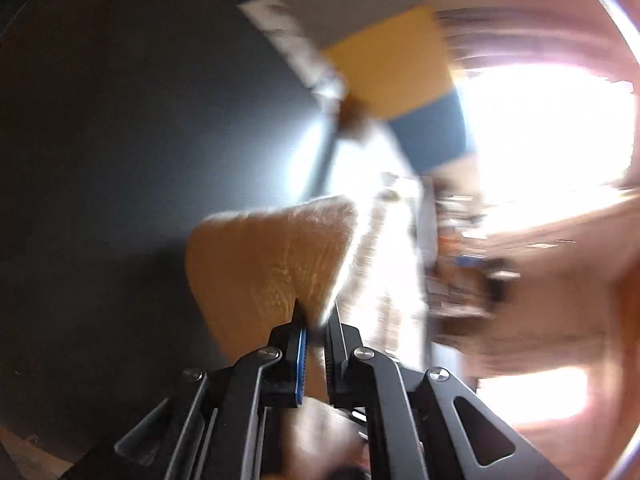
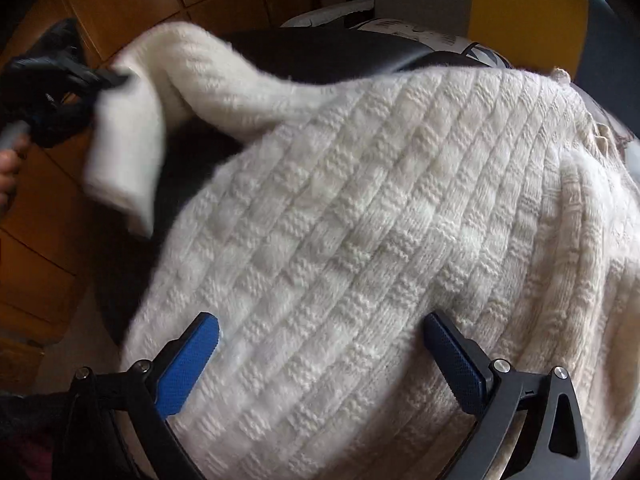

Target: Fold clothes

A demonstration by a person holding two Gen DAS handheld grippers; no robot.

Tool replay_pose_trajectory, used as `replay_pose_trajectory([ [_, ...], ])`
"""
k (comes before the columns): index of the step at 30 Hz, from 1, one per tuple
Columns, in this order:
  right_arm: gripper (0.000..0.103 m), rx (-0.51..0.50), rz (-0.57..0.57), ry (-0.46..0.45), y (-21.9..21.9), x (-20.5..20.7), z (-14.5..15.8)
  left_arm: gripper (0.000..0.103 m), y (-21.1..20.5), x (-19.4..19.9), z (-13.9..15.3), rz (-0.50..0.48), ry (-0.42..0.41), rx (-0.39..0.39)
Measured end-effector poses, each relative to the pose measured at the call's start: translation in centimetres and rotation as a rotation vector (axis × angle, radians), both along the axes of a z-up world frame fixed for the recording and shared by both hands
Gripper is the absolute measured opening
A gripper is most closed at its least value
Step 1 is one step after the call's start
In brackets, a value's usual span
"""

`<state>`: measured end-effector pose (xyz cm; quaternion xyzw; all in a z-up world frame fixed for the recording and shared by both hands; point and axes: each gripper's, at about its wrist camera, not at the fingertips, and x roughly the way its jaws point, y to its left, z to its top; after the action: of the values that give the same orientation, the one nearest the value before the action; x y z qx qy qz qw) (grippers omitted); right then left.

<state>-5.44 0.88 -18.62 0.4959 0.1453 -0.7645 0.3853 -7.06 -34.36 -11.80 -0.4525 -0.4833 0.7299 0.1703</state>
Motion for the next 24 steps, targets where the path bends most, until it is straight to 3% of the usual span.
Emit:
replay_pose_trajectory([
  [2,0.103,-0.03,-0.009,0.002,0.4,0.1,-0.1,0.006,-2.1,0.9,0.1,-0.019,0.016,0.098],
  [3,0.103,-0.044,-0.015,-0.001,0.6,0.1,-0.2,0.006,-3.1,0.9,-0.2,-0.016,-0.005,0.096],
  [5,0.103,-0.061,-0.028,-0.003,0.7,0.1,-0.3,0.008,-5.1,0.8,-1.2,-0.007,-0.084,0.024],
  [9,0.103,-0.055,-0.02,0.03,0.5,0.6,-0.6,0.012,-9.1,0.5,-5.5,0.064,-0.39,-0.214],
  [11,0.103,-0.049,-0.011,0.057,0.4,1.1,-0.8,0.012,-10.2,1.6,-6.4,0.103,-0.438,-0.251],
  [14,0.103,-0.046,-0.014,0.067,0.2,1.3,-1.0,0.016,-11.2,3.8,-6.2,0.162,-0.413,-0.25],
  [19,0.103,-0.046,-0.023,0.085,0.0,1.7,-1.3,0.022,-9.9,7.9,-4.7,0.224,-0.344,-0.368],
  [22,0.103,-0.041,-0.026,0.093,-0.2,1.4,-1.2,0.026,-9.1,9.6,-4.5,0.236,-0.311,-0.432],
  [24,0.103,-0.041,-0.027,0.097,-0.1,1.7,-0.9,0.027,-8.1,9.8,-4.9,0.21,-0.294,-0.42],
])
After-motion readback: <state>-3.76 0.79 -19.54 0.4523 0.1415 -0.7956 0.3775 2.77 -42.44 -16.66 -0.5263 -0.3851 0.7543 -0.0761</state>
